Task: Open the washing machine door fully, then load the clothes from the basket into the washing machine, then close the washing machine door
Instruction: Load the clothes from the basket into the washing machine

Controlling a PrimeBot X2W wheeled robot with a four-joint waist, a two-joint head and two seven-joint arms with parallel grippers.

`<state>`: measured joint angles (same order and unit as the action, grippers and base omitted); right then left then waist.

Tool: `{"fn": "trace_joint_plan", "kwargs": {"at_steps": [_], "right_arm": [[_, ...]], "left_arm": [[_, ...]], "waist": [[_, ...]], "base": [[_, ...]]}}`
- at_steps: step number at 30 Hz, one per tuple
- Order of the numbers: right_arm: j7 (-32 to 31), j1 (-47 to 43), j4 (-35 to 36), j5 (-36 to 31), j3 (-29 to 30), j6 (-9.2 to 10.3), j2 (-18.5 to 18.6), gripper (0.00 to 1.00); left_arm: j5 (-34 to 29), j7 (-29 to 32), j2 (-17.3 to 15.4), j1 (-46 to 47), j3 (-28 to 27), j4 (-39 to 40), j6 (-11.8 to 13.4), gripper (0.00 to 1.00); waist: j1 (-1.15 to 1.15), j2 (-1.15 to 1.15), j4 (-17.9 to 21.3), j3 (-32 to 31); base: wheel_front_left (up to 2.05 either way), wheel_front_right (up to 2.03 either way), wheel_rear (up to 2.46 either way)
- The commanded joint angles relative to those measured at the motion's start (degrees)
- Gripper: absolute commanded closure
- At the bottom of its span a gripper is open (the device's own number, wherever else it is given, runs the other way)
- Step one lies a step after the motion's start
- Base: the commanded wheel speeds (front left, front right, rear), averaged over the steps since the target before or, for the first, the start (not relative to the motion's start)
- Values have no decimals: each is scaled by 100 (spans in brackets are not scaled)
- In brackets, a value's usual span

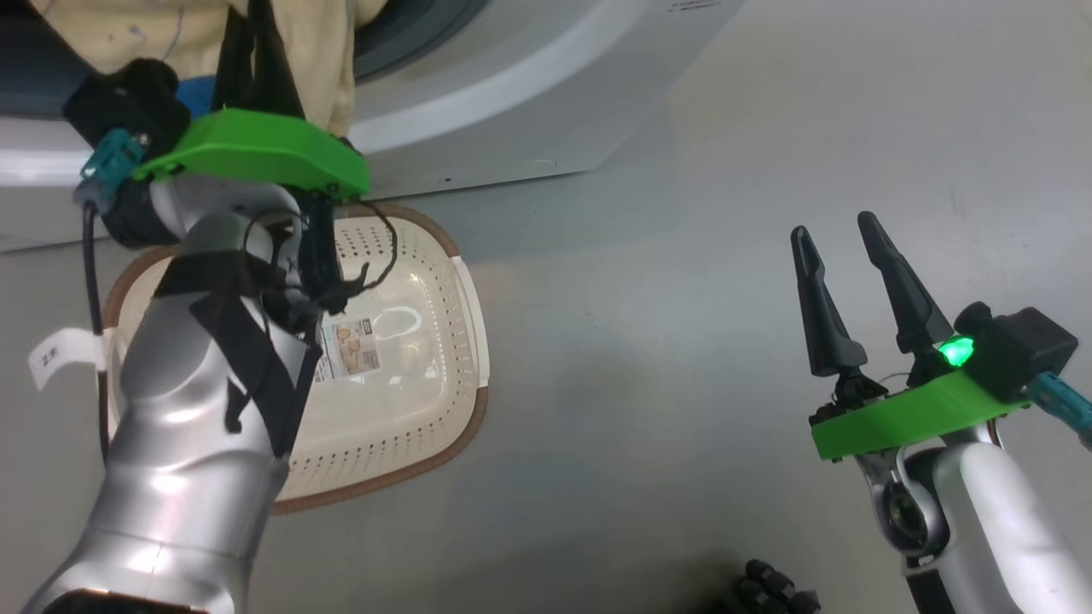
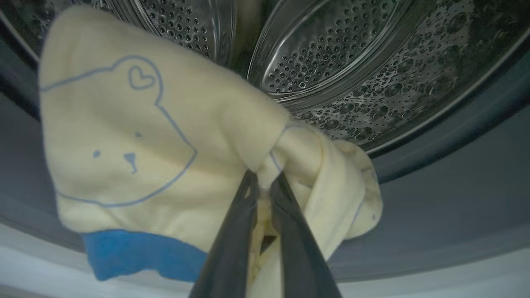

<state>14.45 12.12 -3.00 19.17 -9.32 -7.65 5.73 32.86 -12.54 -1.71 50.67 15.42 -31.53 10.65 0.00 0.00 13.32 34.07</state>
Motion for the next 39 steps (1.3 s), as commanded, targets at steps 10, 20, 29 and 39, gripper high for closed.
{"fn": "trace_joint_plan", "kwargs": {"at_steps": [10,20,29,39], "right_arm": [[55,-112,82,77,-226,16,-8,0],[55,-147,-22,140,-479,16,-35,0],[55,-264,-84,167,-669,16,31,0],[55,-508,-35,244,-727,16,105,0]], "left_arm": [[16,96,-431,882,-281,-293,125,100],[-167,-16,-887,1944,-343,-1545,90,100],[-260,-171,-1133,2707,-409,-2358,31,100],[-377,-241,-1312,3512,-498,-2833,-37,100]], "waist": [[0,0,219,1],[0,0,556,46],[0,0,792,102],[0,0,965,363]], "base": [[0,0,0],[0,0,0],[0,0,0],[0,0,0]]}}
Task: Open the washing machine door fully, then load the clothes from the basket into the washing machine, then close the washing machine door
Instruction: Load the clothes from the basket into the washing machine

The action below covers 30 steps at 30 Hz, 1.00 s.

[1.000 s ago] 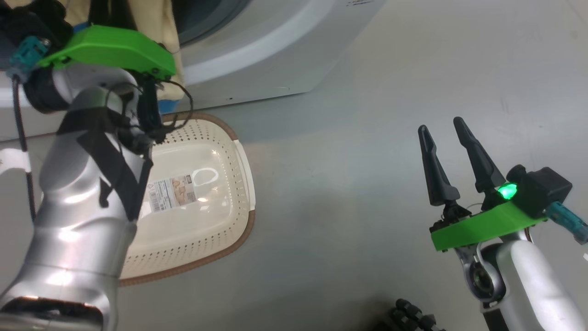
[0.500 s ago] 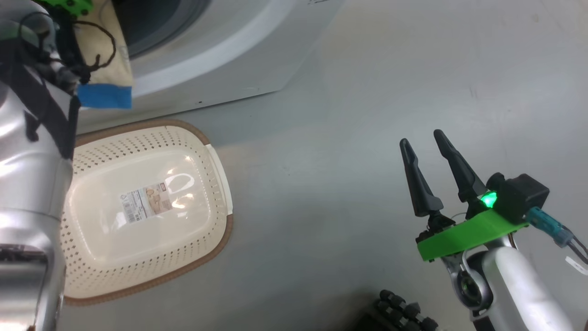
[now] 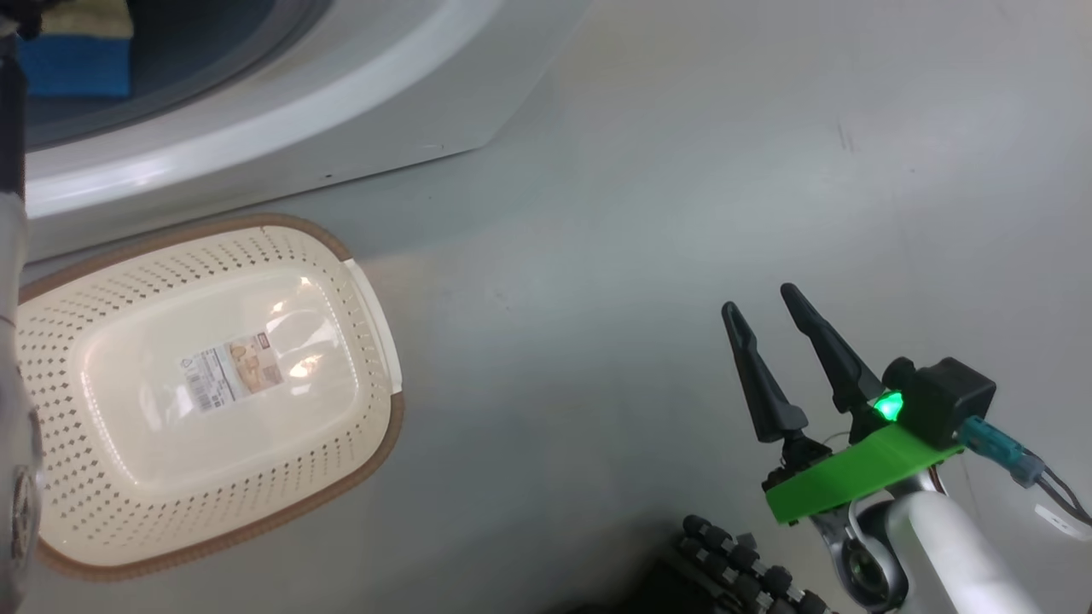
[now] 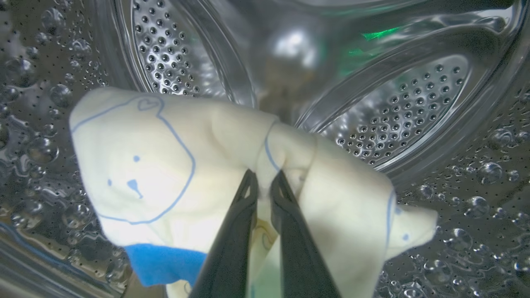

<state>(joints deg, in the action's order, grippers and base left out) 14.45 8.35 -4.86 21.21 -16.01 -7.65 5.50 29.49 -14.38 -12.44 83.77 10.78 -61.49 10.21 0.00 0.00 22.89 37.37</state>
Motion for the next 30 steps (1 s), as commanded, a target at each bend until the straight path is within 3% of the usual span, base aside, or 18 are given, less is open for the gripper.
{"fn": "trace_joint_plan", "kwargs": {"at_steps": [1,10,22,30], "right_arm": [[55,-127,162,47,-47,16,125,0],[55,-107,196,125,-136,16,71,0],[55,-65,218,199,-162,16,-8,0],[55,-13,165,208,-154,16,-38,0]], "left_arm": [[-67,-58,-237,282,-34,153,21,100],[-394,-61,-365,593,-89,323,160,100],[-799,-62,-478,439,-615,1179,322,100],[-1053,-62,-390,251,-597,643,294,100]], "waist": [[0,0,19,79],[0,0,135,240],[0,0,250,456],[0,0,208,413]], "base": [[0,0,0],[0,0,0],[0,0,0],[0,0,0]]}}
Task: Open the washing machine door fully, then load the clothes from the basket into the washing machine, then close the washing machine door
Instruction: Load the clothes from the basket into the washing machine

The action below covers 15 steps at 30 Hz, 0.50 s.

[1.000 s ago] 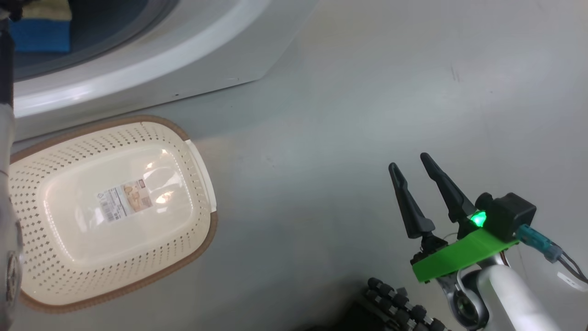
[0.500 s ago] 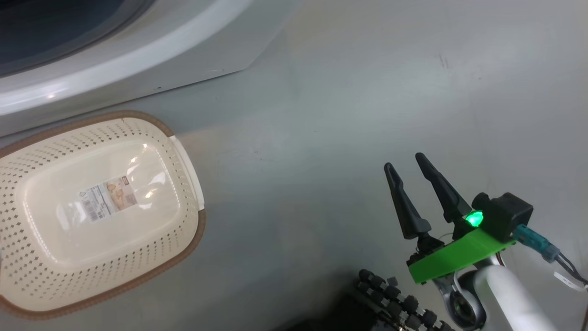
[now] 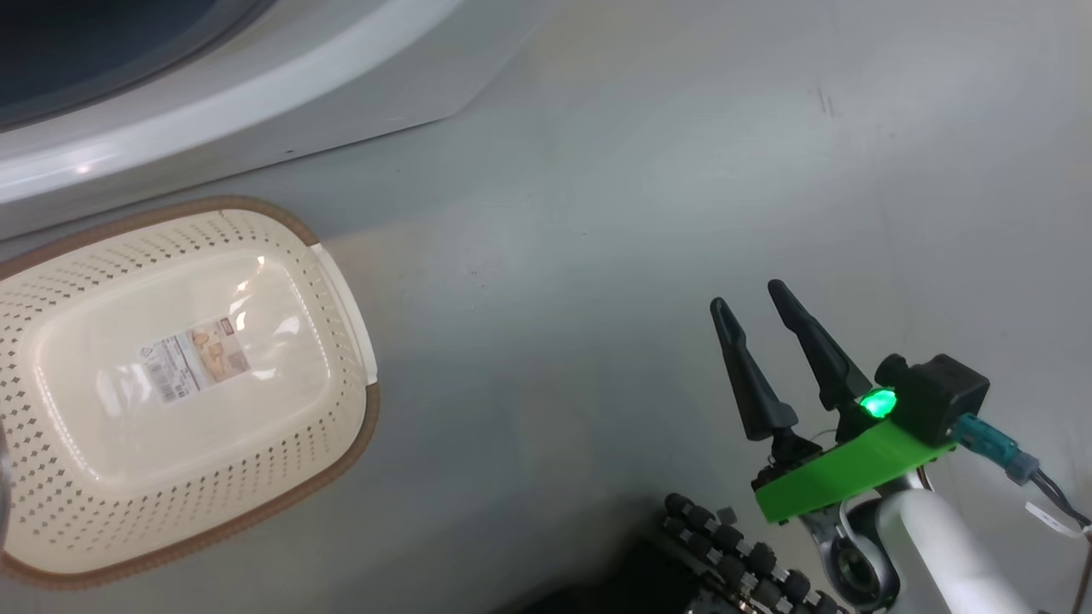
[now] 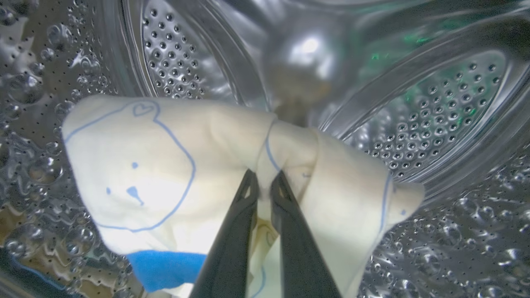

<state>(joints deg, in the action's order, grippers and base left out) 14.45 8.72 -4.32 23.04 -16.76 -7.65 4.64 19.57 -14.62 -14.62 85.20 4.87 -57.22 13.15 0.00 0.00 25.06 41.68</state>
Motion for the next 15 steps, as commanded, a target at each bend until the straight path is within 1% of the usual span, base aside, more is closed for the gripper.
{"fn": "trace_joint_plan", "kwargs": {"at_steps": [1,4,5,6,7,8,9,10,11,12,15], "right_arm": [[55,-54,104,23,-77,16,51,0],[55,-71,95,15,-73,16,59,0],[55,-79,93,13,-78,16,60,0],[55,-86,93,13,-84,16,61,0],[55,-90,94,14,-91,16,61,0],[55,-93,94,15,-94,16,60,0],[55,-96,95,17,-97,16,59,0],[55,-100,92,19,-102,16,58,0],[55,-107,87,19,-106,16,59,0],[55,-118,87,20,-103,16,59,0],[55,-146,88,19,-90,16,56,0]], "left_arm": [[-114,-38,-167,137,53,89,-6,100],[-228,47,-137,248,204,-332,2,100],[-278,145,-129,280,276,-493,-1,96],[-326,232,-123,323,346,-627,-14,74],[-348,274,-122,364,382,-729,-15,54],[-367,316,-118,404,414,-829,-7,51],[-398,372,-115,442,459,-928,-5,36],[-431,452,-107,475,510,-1033,-5,26],[-460,558,-97,501,558,-1143,-4,9],[-496,685,-82,525,618,-1237,-22,0],[-522,897,-45,592,694,-1380,-11,0]], "waist": [[0,0,-21,-43],[0,0,-50,-120],[0,0,-56,-150],[0,0,-58,-169],[0,0,-56,-187],[0,0,-53,-202],[0,0,-49,-217],[0,0,-42,-235],[0,0,-36,-255],[0,0,-33,-270],[0,0,-21,-296]], "base": [[0,0,0],[0,0,0],[0,0,0],[0,0,0],[0,0,0],[0,0,0],[0,0,0],[0,0,0],[0,0,0],[0,0,0],[0,0,0]]}}
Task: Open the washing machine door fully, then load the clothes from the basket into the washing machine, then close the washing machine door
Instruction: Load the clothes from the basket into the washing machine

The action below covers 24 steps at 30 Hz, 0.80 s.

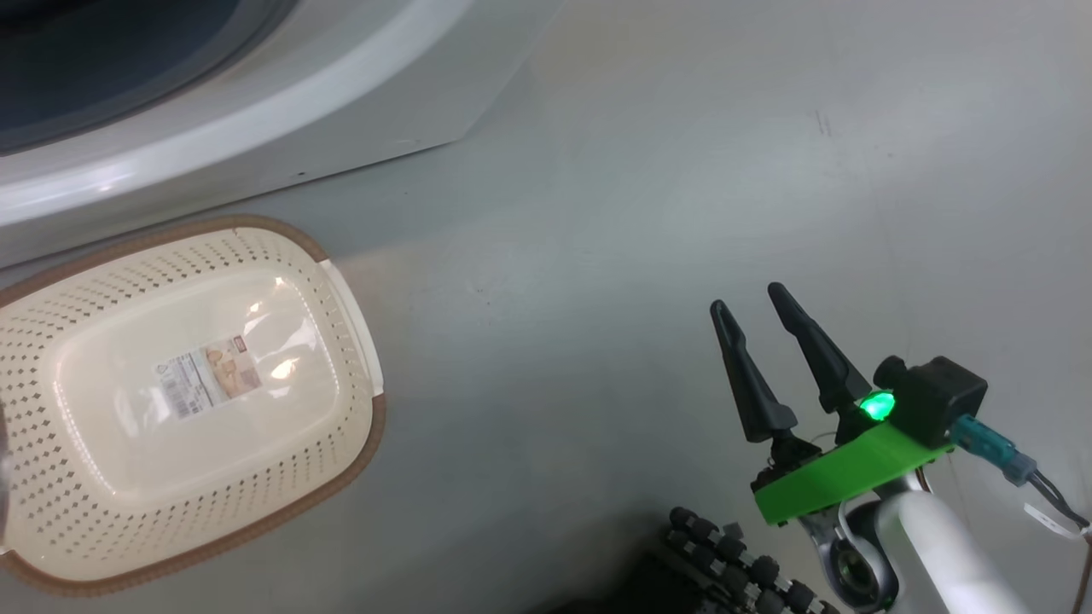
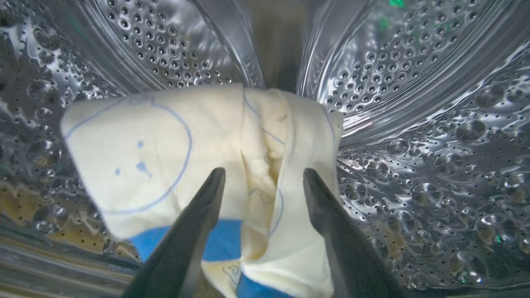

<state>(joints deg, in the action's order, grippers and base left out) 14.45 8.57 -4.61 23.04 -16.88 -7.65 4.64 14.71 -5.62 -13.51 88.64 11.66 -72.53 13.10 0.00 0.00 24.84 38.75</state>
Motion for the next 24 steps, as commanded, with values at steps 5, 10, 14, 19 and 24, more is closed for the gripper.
{"fn": "trace_joint_plan", "kwargs": {"at_steps": [5,10,14,19,24], "right_arm": [[55,-152,95,20,-51,16,43,0],[55,-164,78,13,-23,16,39,0],[55,-167,79,5,-8,16,40,0],[55,-149,83,-14,20,16,48,0],[55,-76,102,-30,97,16,50,0]], "left_arm": [[-18,393,-74,235,100,6,-72,0],[-96,941,-49,143,265,-79,-43,0],[-92,1140,-23,87,317,-101,21,0],[13,1151,67,-54,278,-114,116,0],[197,978,264,-311,175,-120,166,0]], "waist": [[0,0,4,-58],[0,0,-32,-155],[0,0,-73,-247],[0,0,-155,-382],[0,0,-287,-516]], "base": [[0,0,0],[0,0,0],[0,0,0],[0,0,0],[0,0,0]]}}
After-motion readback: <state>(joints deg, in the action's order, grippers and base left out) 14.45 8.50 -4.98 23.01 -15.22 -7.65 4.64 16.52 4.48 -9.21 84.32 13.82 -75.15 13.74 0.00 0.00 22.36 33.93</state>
